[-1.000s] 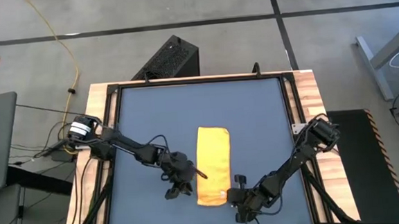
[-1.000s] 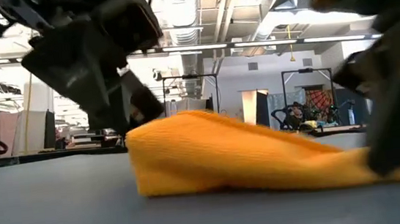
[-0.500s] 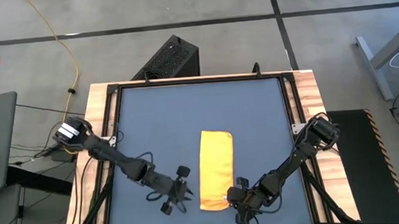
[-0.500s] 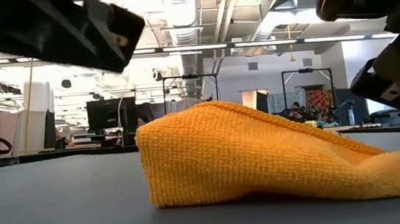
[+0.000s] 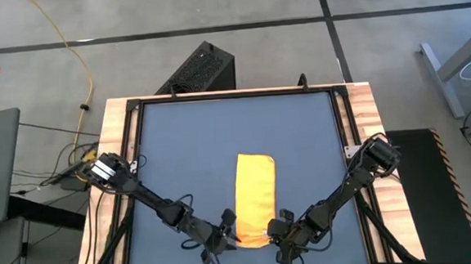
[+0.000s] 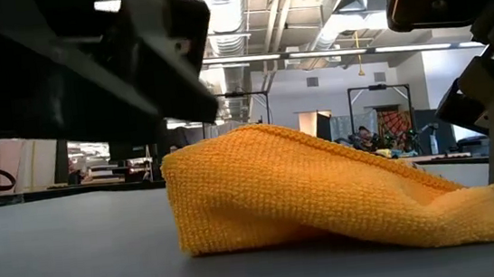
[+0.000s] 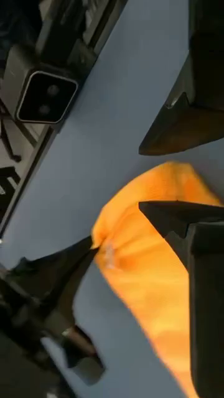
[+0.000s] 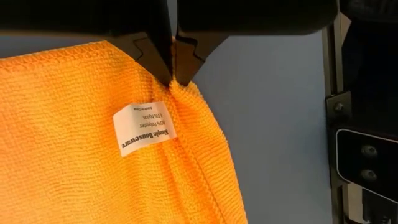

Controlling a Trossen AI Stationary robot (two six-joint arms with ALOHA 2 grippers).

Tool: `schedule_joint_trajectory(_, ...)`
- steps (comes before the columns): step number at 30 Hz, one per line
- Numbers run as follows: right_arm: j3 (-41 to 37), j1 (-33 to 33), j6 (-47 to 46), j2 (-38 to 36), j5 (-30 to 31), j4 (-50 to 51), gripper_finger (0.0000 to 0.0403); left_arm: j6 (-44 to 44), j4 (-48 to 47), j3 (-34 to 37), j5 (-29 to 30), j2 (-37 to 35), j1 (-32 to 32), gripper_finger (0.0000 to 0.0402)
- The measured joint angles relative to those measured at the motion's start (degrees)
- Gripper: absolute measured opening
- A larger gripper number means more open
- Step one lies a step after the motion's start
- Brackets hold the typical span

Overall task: Roll towel
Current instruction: Roll the orange microfiber towel

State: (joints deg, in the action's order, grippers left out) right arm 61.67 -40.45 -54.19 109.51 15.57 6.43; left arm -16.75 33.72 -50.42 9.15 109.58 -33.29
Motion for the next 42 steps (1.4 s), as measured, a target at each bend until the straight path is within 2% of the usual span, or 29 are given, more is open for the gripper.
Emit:
schedule_joint_trajectory(4, 0.06, 0.00, 0.02, 0.00, -0.23, 0.40, 0.0021, -3.77, -0.31, -1.80, 3.28, 0.15, -0.85, 0.0143)
schedule_joint_trajectory(8, 0.09, -0.07, 0.04, 0.00, -0.28, 0.84, 0.0021, -2.10, -4.58, -2.61, 2.80, 0.13, -0.88, 0.0158)
schedule_joint_trajectory(21, 0.09, -0.39, 0.14, -0.02, -0.39, 0.96, 0.0021, 1.85, -3.21, -3.81, 1.49, 5.67, -0.26, 0.0158)
schedule_joint_trajectory(26, 0.09, -0.33, -3.07, -0.02, -0.44, 1.10, 0.0021, 6.34, -4.15, -3.81, 1.22, 5.92, 1.43, 0.0125)
schedule_joint_trajectory(30, 0.09, -0.81, -6.14, -0.04, -0.42, 1.23, 0.0021, 10.69, -4.68, -3.79, 0.90, 5.92, 2.39, 0.0057)
schedule_joint_trajectory(33, 0.09, -1.17, -8.56, -0.04, -0.31, 1.26, 0.0021, 16.18, -4.78, -3.79, -3.01, 5.92, 3.35, 0.0011)
schedule_joint_trajectory(42, 0.02, -2.25, -15.69, -2.10, -0.57, 1.30, 0.0021, 36.71, -7.35, -3.86, -28.27, 5.88, 9.24, 0.0001)
